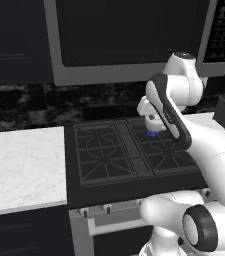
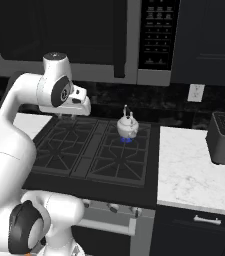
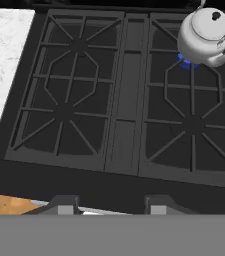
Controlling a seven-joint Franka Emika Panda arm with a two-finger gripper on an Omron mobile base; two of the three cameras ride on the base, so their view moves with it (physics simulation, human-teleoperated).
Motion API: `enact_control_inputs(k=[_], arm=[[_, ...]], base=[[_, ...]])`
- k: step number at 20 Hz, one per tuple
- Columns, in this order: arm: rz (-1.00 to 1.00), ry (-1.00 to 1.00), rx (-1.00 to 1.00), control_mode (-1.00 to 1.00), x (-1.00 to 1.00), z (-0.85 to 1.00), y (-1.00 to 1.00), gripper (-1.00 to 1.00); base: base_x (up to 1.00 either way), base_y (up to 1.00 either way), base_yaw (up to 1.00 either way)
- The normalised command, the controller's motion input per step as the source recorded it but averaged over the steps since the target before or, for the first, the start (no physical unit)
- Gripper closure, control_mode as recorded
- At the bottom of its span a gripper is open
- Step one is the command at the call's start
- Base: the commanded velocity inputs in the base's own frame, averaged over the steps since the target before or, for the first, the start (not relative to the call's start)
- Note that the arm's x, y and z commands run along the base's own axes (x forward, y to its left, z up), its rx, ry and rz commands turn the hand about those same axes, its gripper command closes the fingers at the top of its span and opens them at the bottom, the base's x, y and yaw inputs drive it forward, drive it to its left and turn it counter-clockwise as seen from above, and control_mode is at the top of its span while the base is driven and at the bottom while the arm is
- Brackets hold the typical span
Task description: Turn off the rear right burner of the stove.
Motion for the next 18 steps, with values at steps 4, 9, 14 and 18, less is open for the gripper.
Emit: enact_control_inputs(k=[4,9,14,18], arm=[[0.0,-0.06,0.09,-1.0,-0.3,-0.07,-0.36,-1.0],[-0.04,-0.01,0.16,-1.0,-0.41,-0.22,-0.64,-1.0],[0.0,0.0,0.0,-1.0,-0.06,-0.1,-0.08,-1.0],[-0.02,0.0,0.0,-1.0,-0.02,-0.06,-0.19,-1.0]], base=[[0.0,0.0,0.0],[0.0,0.0,0.0],[0.0,0.0,0.0],[0.0,0.0,0.0]])
